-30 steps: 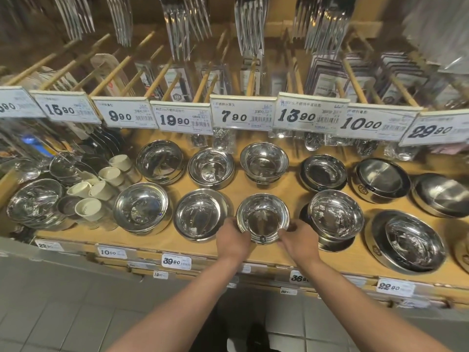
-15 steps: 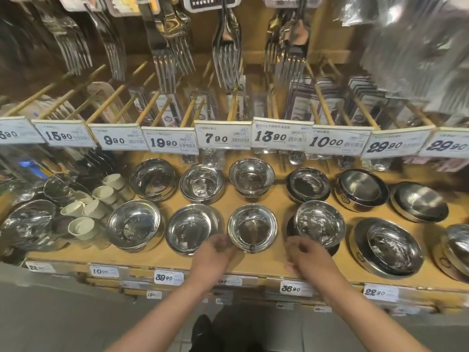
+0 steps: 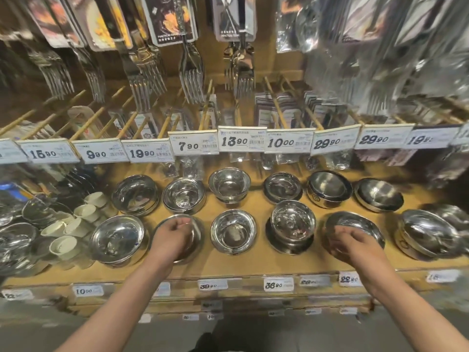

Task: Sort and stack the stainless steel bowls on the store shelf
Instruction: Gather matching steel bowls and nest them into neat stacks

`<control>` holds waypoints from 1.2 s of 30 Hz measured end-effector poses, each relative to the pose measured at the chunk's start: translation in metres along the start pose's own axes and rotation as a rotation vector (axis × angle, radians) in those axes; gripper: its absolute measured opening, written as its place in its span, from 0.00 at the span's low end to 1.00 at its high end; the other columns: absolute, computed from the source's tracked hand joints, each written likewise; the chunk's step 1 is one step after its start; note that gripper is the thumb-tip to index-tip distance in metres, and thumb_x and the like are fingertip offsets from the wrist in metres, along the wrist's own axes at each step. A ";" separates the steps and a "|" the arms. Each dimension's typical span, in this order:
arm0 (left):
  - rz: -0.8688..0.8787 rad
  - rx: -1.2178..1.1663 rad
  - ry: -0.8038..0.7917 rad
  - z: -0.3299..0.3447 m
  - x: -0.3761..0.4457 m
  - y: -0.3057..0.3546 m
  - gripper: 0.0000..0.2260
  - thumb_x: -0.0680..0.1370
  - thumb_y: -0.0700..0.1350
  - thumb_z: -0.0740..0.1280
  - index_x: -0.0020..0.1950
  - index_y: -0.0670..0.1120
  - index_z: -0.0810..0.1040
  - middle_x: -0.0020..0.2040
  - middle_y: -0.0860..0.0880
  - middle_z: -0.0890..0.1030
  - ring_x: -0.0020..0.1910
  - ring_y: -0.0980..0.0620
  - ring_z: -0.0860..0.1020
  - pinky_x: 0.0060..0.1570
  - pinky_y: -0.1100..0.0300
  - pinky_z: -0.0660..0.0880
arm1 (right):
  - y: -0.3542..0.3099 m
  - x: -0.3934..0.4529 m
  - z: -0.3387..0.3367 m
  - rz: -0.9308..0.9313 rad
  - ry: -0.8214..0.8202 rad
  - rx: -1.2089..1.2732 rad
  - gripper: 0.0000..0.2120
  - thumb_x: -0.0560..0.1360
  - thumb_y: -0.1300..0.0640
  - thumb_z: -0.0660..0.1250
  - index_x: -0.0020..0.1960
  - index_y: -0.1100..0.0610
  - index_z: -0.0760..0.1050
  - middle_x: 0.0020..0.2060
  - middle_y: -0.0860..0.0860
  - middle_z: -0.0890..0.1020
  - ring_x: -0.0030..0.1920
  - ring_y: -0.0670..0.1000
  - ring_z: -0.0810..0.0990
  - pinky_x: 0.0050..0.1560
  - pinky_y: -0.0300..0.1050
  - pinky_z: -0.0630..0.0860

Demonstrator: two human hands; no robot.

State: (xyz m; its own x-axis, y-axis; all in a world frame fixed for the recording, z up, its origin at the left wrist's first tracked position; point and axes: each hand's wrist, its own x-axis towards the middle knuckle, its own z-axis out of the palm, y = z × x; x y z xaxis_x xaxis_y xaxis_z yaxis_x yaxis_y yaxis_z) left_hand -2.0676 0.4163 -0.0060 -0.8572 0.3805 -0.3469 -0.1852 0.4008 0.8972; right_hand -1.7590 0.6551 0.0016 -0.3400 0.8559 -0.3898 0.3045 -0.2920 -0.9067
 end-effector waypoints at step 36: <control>-0.297 0.368 -0.099 -0.018 0.197 -0.007 0.11 0.78 0.40 0.71 0.58 0.35 0.79 0.52 0.40 0.83 0.51 0.41 0.83 0.53 0.53 0.82 | -0.012 -0.019 0.186 0.122 -0.029 -0.052 0.10 0.82 0.60 0.63 0.54 0.49 0.82 0.44 0.50 0.88 0.46 0.47 0.86 0.41 0.39 0.81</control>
State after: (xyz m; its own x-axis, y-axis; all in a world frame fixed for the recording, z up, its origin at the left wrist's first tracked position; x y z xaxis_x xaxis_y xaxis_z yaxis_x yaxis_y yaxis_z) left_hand -2.2439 0.4739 -0.0754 -0.7395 0.2752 -0.6143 -0.2179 0.7656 0.6053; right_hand -1.9211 0.5627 -0.0103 -0.3229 0.8022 -0.5021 0.3905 -0.3703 -0.8428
